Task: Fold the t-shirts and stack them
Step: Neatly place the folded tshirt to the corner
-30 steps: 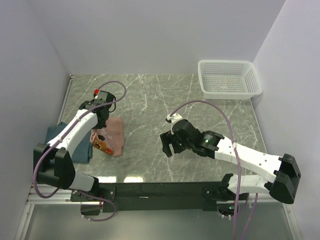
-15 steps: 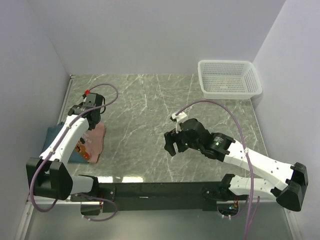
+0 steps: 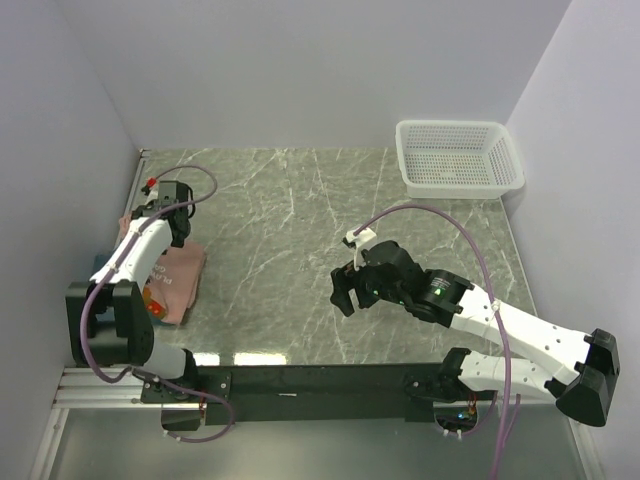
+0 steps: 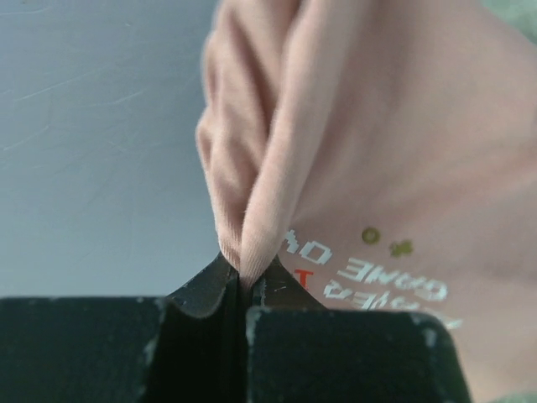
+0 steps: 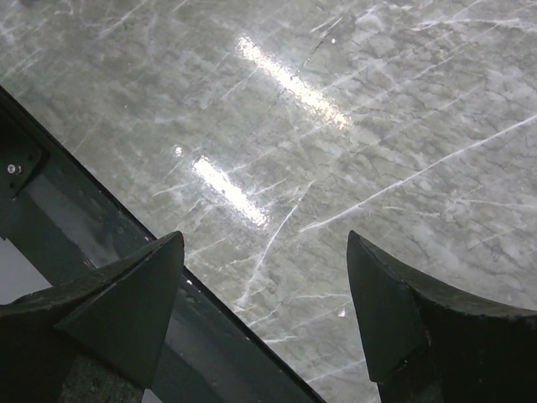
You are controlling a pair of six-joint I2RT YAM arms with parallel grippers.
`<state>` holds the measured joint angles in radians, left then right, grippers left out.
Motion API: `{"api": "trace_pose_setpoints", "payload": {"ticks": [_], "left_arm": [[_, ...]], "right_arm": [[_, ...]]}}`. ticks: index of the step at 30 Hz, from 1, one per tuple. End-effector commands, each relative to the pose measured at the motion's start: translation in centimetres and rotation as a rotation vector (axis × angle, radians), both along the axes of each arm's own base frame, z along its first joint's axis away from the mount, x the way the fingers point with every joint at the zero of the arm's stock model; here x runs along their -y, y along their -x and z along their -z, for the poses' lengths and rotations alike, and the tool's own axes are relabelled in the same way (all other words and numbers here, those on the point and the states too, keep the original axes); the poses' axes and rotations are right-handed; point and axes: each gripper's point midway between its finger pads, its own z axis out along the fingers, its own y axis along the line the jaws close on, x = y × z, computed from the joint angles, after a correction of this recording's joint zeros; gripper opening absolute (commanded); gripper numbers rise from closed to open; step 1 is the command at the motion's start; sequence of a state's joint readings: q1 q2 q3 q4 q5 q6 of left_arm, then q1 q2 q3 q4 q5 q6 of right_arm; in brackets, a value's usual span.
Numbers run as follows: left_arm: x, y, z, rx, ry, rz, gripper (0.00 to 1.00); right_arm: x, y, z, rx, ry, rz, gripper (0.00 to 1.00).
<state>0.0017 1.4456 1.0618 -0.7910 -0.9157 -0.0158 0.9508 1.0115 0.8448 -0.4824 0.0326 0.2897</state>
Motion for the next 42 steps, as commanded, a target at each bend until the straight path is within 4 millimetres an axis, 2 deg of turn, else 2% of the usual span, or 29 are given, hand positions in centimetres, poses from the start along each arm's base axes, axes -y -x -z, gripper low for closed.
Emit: {"api": "trace_pose_setpoints", "payload": {"ticks": [1, 10, 16, 23, 24, 25, 26, 28, 29, 31, 37, 38, 39, 40, 42], "left_arm": [[-2.2, -1.0, -0.9, 0.122, -0.089, -0.103, 0.01], [-4.9, -0.3, 1.9, 0.101, -0.119, -0.234, 0.01], [-6.4, 0.8, 2.1, 0.116, -0.152, -0.300, 0.01], [-7.7, 1.0, 1.7, 0.137, -0.173, -0.341, 0.01], [-7.8, 0.8, 1.6, 0.147, -0.182, -0.342, 0.04], [-7.9, 0.7, 1.8, 0.143, -0.184, -0.343, 0.17], [-7.9, 0.7, 1.6, 0.148, -0.189, -0.348, 0.26], [-8.0, 0.7, 1.3, 0.155, -0.201, -0.364, 0.39], [-8.0, 0.6, 1.3, 0.162, -0.197, -0.366, 0.49], [-8.0, 0.5, 1.0, 0.183, -0.190, -0.374, 0.60], [-7.0, -0.2, -1.0, 0.338, -0.090, -0.395, 0.71], [-6.7, -0.4, -1.2, 0.360, -0.060, -0.388, 0.76], [-6.3, -0.4, -2.3, 0.427, -0.020, -0.384, 0.78], [-5.5, -1.0, -2.2, 0.457, 0.056, -0.350, 0.79], [-4.3, -1.7, -3.3, 0.535, 0.139, -0.299, 0.80]], "right_arm": [[-0.1, -0.6, -1.1, 0.047, -0.026, 0.002, 0.84], [0.3, -0.9, -1.0, 0.049, 0.005, 0.021, 0.84], [0.3, -0.9, -0.8, 0.039, 0.018, 0.021, 0.84], [0.1, -0.8, -0.9, 0.026, 0.026, 0.011, 0.84], [0.1, -0.8, -1.0, 0.024, 0.027, 0.009, 0.84], [0.1, -0.8, -1.0, 0.023, 0.028, 0.009, 0.84], [0.1, -0.8, -1.0, 0.023, 0.028, 0.011, 0.84], [0.1, -0.8, -1.0, 0.019, 0.035, 0.010, 0.84], [0.2, -0.8, -1.1, 0.021, 0.036, 0.013, 0.84], [0.5, -0.9, -1.2, 0.024, 0.044, 0.026, 0.84], [2.2, -2.4, -2.2, 0.055, 0.071, 0.141, 0.84], [2.5, -2.7, -2.5, 0.056, 0.069, 0.161, 0.84], [3.1, -3.2, -2.5, 0.050, 0.078, 0.194, 0.84], [3.6, -3.8, -3.1, 0.054, 0.069, 0.242, 0.84], [5.3, -4.9, -3.3, 0.044, 0.086, 0.336, 0.84]]}}
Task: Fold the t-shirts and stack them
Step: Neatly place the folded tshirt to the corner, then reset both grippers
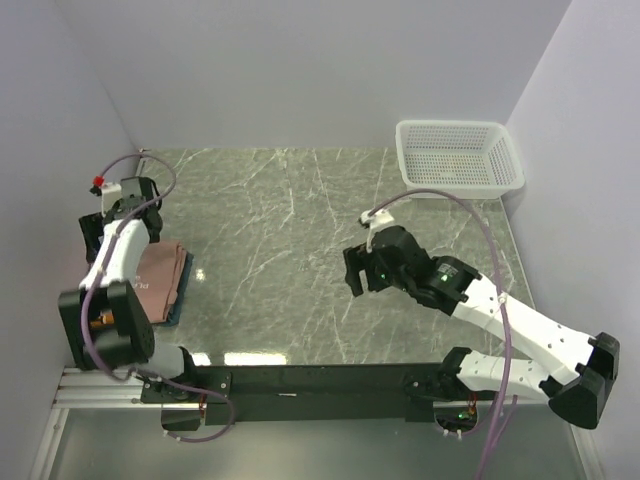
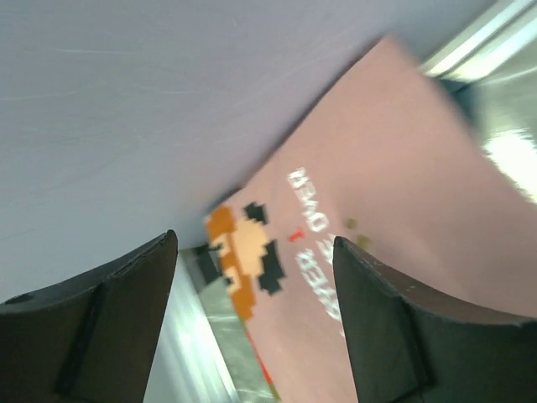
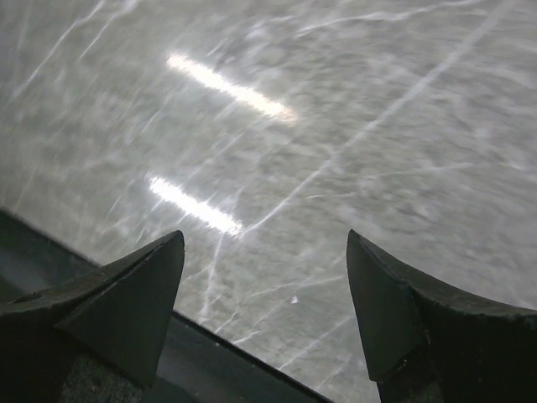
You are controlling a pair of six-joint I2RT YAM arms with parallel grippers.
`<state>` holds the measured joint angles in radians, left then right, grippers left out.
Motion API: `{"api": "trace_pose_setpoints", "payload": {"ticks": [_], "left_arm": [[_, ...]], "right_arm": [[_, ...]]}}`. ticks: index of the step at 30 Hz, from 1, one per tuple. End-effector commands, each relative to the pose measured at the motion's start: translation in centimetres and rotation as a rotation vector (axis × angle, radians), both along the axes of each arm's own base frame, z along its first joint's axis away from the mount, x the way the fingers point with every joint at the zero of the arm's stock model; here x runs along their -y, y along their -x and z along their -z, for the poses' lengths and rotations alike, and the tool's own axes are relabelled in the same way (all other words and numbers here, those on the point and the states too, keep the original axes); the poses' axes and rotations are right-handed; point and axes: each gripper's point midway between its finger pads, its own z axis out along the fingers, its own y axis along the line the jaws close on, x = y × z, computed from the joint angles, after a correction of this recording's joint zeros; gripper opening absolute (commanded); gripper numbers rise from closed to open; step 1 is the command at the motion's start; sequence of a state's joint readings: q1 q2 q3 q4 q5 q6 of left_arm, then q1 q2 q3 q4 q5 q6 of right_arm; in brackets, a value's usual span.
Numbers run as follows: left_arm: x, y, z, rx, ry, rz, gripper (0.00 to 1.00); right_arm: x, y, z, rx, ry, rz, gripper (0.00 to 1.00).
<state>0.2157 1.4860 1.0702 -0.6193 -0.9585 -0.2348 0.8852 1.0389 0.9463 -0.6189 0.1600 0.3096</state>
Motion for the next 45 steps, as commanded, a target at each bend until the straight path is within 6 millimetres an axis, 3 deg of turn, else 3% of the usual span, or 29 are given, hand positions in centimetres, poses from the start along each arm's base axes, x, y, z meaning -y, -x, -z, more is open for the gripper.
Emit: {"api": "trace_pose_setpoints", "payload": {"ticks": [1, 3, 4, 5, 6, 7, 8, 10, 12, 14, 18, 24, 26, 30, 36, 45], "left_arm": [[2.3, -1.4, -5.4, 0.320, 0.115, 0.098, 0.80], [4.4, -2.3, -7.2, 0.433, 0.207, 0.201, 0.85], [5.1, -1.7, -9.7, 0.523, 0.210, 0.242, 0.94], [6.5, -2.2, -11.1, 0.590, 0.263, 0.314, 0.96], [7.7, -1.4, -13.4, 0.672, 0.277, 0.367, 0.97], [9.2, -1.7, -15.1, 0.734, 0.320, 0.443, 1.00], [10.1, -1.3, -15.7, 0.770, 0.348, 0.476, 0.99], [12.5, -0.1, -18.4, 0.875, 0.411, 0.552, 1.00], [15.1, 0.7, -20.0, 0.924, 0.495, 0.634, 0.99], [17.0, 2.3, -20.3, 0.908, 0.532, 0.694, 0.99], [17.8, 5.4, -20.7, 0.909, 0.498, 0.715, 0.99], [17.3, 11.4, -22.4, 1.094, 0.485, 0.682, 0.99], [16.6, 13.7, -23.1, 1.180, 0.462, 0.689, 1.00], [15.6, 16.6, -23.7, 1.259, 0.431, 0.685, 0.99], [14.1, 18.5, -23.2, 1.312, 0.373, 0.642, 0.99], [12.9, 18.5, -23.1, 1.428, 0.305, 0.597, 0.99]], "right_arm": [[2.7, -2.6, -2.3, 0.028, -0.007, 0.205, 0.84], [5.2, -4.0, -3.2, 0.036, 0.007, 0.329, 0.85], [6.0, -4.5, -4.2, 0.043, -0.013, 0.388, 0.85], [7.2, -5.0, -4.7, 0.056, -0.007, 0.448, 0.85], [8.6, -4.9, -4.9, 0.052, 0.005, 0.494, 0.85], [10.8, -5.3, -6.1, 0.071, -0.011, 0.589, 0.85], [11.3, -5.6, -6.5, 0.076, -0.026, 0.620, 0.85], [14.8, -5.3, -7.9, 0.119, -0.030, 0.753, 0.86], [17.5, -4.4, -10.3, 0.190, -0.059, 0.842, 0.89], [19.4, -3.4, -12.6, 0.258, -0.093, 0.907, 0.91], [22.8, 0.5, -16.3, 0.393, -0.176, 0.981, 0.93], [24.0, 4.4, -16.6, 0.478, -0.338, 0.956, 0.93], [23.4, 4.6, -15.1, 0.473, -0.348, 0.906, 0.93], [23.0, 5.7, -15.0, 0.543, -0.439, 0.836, 0.93], [22.2, 5.6, -14.7, 0.565, -0.441, 0.769, 0.94], [21.5, 4.7, -15.1, 0.621, -0.449, 0.725, 0.94]]}}
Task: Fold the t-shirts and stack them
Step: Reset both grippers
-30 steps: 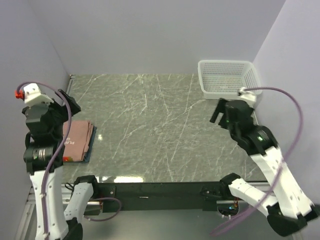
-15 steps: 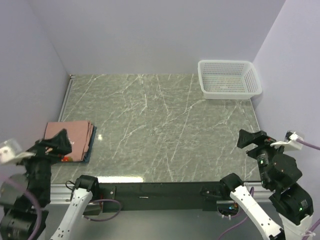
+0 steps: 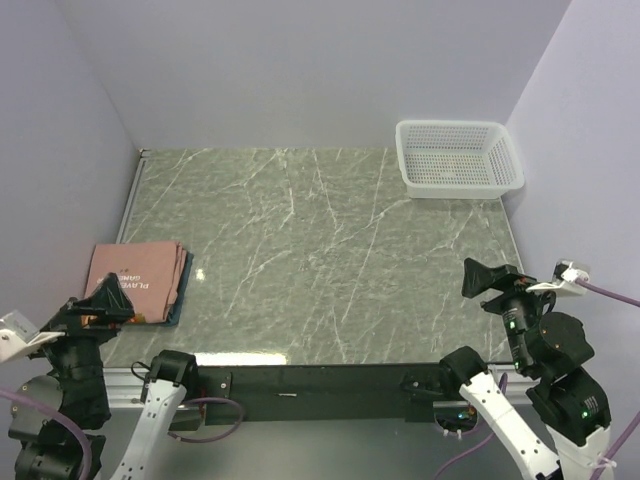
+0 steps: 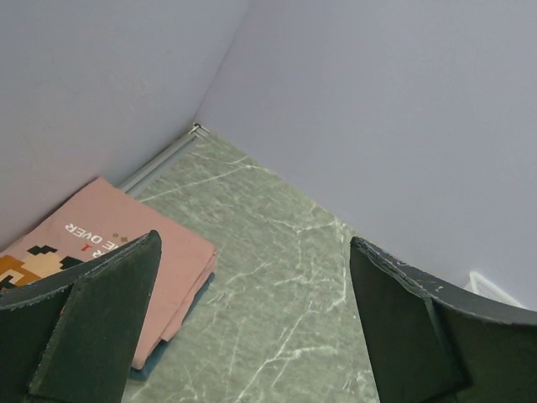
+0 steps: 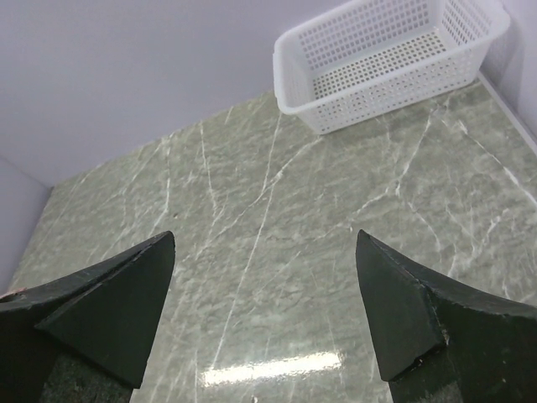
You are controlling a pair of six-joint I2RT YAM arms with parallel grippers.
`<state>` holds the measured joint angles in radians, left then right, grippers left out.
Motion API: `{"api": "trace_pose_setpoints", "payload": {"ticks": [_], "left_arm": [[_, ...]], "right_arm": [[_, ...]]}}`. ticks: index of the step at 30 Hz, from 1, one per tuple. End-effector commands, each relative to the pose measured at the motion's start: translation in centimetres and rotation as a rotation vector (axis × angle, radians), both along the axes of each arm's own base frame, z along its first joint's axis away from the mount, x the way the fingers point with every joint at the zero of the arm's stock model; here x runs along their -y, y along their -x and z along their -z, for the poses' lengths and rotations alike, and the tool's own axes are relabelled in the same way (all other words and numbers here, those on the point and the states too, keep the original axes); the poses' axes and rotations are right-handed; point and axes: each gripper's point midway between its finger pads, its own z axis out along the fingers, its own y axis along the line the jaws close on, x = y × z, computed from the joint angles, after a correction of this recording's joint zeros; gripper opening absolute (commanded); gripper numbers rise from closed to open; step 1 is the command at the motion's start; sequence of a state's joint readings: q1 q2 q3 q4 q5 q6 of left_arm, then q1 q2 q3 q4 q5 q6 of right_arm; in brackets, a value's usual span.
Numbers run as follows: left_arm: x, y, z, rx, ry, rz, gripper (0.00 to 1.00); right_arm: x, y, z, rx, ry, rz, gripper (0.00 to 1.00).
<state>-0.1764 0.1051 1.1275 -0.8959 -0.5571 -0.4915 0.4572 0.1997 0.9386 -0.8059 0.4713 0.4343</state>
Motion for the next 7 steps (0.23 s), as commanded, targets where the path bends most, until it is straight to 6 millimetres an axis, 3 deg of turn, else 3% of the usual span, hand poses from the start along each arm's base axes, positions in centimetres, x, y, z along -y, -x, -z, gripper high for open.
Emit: {"api": "trace_pose_setpoints", "payload": {"ticks": [1, 7], "left_arm": [[-0.8, -0.1, -1.3, 0.080, 0.011, -0.050, 0.99], [-0.2, -1.4, -1.2, 0.101, 0.020, -0.026, 0.99]], "right_arm": [[-0.2, -0.4, -1.6, 0.075, 0.002, -0.013, 0.94], [-0.6, -0.9, -1.4, 0.083, 0.016, -0.024, 0.95]]}}
